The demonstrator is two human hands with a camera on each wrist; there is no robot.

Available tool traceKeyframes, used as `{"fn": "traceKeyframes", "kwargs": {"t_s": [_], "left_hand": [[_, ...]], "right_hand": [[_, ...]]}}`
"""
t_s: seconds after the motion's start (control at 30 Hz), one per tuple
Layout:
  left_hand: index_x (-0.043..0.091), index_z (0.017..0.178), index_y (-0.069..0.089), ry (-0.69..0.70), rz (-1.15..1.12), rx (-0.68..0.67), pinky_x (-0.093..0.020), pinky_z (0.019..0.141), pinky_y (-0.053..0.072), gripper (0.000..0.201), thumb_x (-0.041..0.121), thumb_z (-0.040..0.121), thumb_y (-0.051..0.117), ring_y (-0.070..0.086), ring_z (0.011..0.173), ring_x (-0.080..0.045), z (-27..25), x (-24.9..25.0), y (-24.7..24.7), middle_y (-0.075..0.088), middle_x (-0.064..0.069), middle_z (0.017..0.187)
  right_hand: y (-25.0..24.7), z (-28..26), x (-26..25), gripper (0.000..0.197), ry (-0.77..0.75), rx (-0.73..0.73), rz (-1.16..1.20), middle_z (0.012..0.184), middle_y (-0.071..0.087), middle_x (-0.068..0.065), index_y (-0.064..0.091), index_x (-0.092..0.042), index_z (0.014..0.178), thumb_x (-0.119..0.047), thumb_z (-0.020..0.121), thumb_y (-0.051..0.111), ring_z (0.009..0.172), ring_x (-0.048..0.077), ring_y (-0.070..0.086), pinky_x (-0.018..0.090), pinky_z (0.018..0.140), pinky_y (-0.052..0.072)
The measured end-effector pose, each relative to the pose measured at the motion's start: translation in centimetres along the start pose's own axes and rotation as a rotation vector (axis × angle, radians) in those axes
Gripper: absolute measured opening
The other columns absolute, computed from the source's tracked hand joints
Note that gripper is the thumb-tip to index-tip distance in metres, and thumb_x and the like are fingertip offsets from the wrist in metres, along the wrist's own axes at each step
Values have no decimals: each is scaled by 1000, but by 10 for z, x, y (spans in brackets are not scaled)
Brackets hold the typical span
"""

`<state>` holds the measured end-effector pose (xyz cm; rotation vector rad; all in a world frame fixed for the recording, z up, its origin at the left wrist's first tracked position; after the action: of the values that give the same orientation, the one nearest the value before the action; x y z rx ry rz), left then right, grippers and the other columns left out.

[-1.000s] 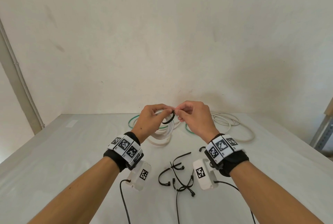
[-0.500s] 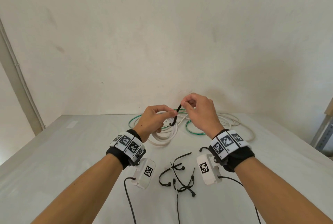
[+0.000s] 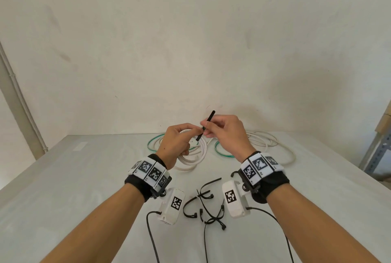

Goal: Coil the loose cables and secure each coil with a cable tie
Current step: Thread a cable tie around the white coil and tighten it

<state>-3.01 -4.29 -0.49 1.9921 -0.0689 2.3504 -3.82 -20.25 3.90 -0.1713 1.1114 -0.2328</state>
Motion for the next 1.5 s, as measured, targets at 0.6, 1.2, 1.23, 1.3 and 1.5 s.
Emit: {"fn": "traceKeyframes", "kwargs": {"t_s": [0.6, 1.2, 1.23, 1.3, 1.5], "left_hand": [[22, 89, 73, -5, 100, -24, -24, 45, 37, 11, 27, 98, 69, 31, 46, -14, -1, -3, 14, 52, 12, 54], [4, 117, 67, -278, -519, -77, -23, 43, 36, 44, 37, 112, 37, 26, 44, -9, 3, -26, 32, 25, 2, 62], [4, 113, 65, -295, -540, -81, -23, 45, 38, 41, 34, 112, 38, 28, 45, -10, 2, -28, 35, 28, 1, 63], [6, 110, 62, -293, -442, -85, -27, 52, 44, 32, 28, 112, 38, 41, 48, -13, 2, -33, 38, 41, -3, 64], [14, 115, 62, -218, 237, -243, -38, 79, 60, 34, 35, 112, 35, 69, 83, -20, -1, -50, 56, 65, -5, 88]], "right_hand": [[-15, -5, -11, 18, -127, 177, -169, 63, 70, -4, 81, -13, 78, -21, 94, 75, 63, 9, 67, 29, 72, 58], [-2, -17, 45, 7, 266, -198, -142, 81, 76, 2, 79, -11, 96, -14, 93, 75, 76, 16, 73, 39, 77, 65], [-4, -19, 48, 6, 284, -184, -121, 79, 75, 5, 79, -9, 93, -10, 93, 73, 73, 18, 73, 38, 73, 65], [-14, -19, 53, 11, 302, -121, -101, 80, 76, 11, 79, -6, 87, -9, 94, 71, 71, 20, 73, 34, 66, 63], [-61, -15, 63, 17, 318, 43, -272, 78, 78, 9, 81, -4, 79, -12, 92, 74, 65, 22, 76, 32, 60, 64]]}}
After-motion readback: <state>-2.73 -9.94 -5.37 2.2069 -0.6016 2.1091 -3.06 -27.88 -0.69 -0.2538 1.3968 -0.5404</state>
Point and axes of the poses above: each hand's wrist, its own z-axis towards the middle knuckle, its own y-axis out of the palm, x = y × z, the point moved 9 cm from there along z, towards the middle knuckle
